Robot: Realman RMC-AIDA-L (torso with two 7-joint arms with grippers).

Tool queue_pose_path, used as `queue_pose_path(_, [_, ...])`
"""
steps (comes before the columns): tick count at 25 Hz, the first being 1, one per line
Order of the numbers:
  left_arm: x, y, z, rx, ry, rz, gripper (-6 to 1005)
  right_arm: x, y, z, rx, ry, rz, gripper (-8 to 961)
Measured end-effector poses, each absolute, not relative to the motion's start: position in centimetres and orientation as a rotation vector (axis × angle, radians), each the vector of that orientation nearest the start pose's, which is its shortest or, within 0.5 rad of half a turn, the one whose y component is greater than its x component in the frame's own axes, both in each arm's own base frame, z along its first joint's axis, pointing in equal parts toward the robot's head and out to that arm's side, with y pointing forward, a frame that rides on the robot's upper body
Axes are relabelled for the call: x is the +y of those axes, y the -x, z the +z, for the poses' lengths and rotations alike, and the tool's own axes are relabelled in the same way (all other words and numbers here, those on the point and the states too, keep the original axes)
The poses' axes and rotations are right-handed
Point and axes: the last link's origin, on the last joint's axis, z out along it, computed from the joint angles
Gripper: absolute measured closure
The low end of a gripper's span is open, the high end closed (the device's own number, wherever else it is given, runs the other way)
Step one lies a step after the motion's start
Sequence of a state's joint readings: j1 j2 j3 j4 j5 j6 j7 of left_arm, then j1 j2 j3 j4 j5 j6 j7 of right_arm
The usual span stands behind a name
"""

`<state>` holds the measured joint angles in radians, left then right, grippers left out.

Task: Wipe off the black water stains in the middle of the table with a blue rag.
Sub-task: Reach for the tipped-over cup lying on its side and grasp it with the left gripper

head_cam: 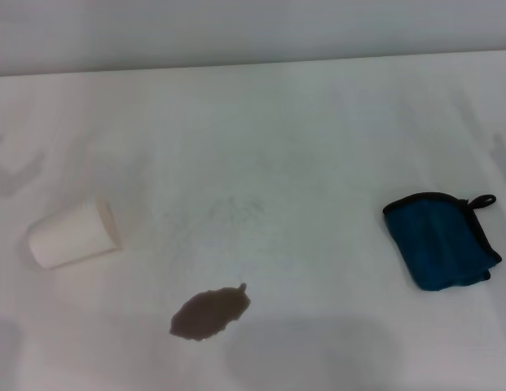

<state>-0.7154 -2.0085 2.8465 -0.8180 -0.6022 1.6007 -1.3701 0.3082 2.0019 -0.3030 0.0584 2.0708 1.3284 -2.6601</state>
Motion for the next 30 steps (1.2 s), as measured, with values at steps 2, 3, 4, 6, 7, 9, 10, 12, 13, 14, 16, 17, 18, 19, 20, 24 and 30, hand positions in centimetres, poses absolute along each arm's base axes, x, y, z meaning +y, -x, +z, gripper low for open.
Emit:
queue_pose_path(2, [35.9,31.1,12.3,-0.786,2.227,-0.597,123,26.7,-40.2,4.4,0.772,1.369,0.792,99])
queue_pose_path(3, [36.0,30.9,12.3,-0.779,2.242,-0.582,122,26.7,-40.3,4.5,0.776,1.365,0.795,99])
queue_pose_path(4, [36.0,30.6,12.4,-0.772,2.267,-0.556,122,26.7,-40.4,4.5,0.781,1.361,0.795,99])
queue_pose_path(6, [36.4,29.5,12.3,-0.758,2.356,-0.454,122,26.6,-40.5,4.5,0.788,1.354,0.789,99])
queue_pose_path(7, [36.6,29.0,12.1,-0.761,2.410,-0.385,122,26.5,-40.6,4.5,0.791,1.352,0.787,99])
queue_pose_path(9, [36.9,28.3,11.7,-0.774,2.484,-0.280,122,26.5,-40.7,4.5,0.797,1.350,0.781,99])
queue_pose_path(10, [37.0,27.9,11.2,-0.785,2.545,-0.191,122,26.5,-40.7,4.5,0.798,1.350,0.780,99])
queue_pose_path(12, [37.2,27.4,10.6,-0.790,2.610,-0.085,122,26.5,-40.8,4.5,0.801,1.349,0.780,99])
queue_pose_path(13, [37.2,27.1,10.3,-0.785,2.643,-0.036,122,26.4,-40.8,4.3,0.806,1.349,0.781,99])
queue_pose_path(14, [37.3,26.7,9.8,-0.776,2.678,0.022,122,26.4,-40.8,4.3,0.806,1.349,0.781,99])
queue_pose_path(16, [37.4,26.2,9.4,-0.761,2.715,0.094,122,26.3,-40.8,4.3,0.812,1.347,0.780,99])
queue_pose_path(17, [37.5,25.9,9.2,-0.748,2.729,0.125,122,26.2,-40.9,4.2,0.815,1.346,0.779,99])
queue_pose_path(18, [37.5,25.9,9.2,-0.748,2.729,0.125,122,26.0,-40.9,4.2,0.819,1.344,0.777,99])
queue_pose_path(19, [37.5,25.7,9.0,-0.730,2.745,0.164,122,25.9,-41.0,4.2,0.821,1.343,0.776,99])
queue_pose_path(20, [37.6,25.5,9.1,-0.708,2.754,0.187,122,25.9,-41.0,4.2,0.822,1.342,0.776,99])
queue_pose_path(24, [37.6,25.3,9.3,-0.658,2.766,0.233,122,25.5,-41.2,4.2,0.825,1.337,0.777,99])
queue_pose_path(30, [37.6,25.3,8.6,-0.568,2.794,0.258,123,25.4,-41.1,4.1,0.825,1.343,0.779,99])
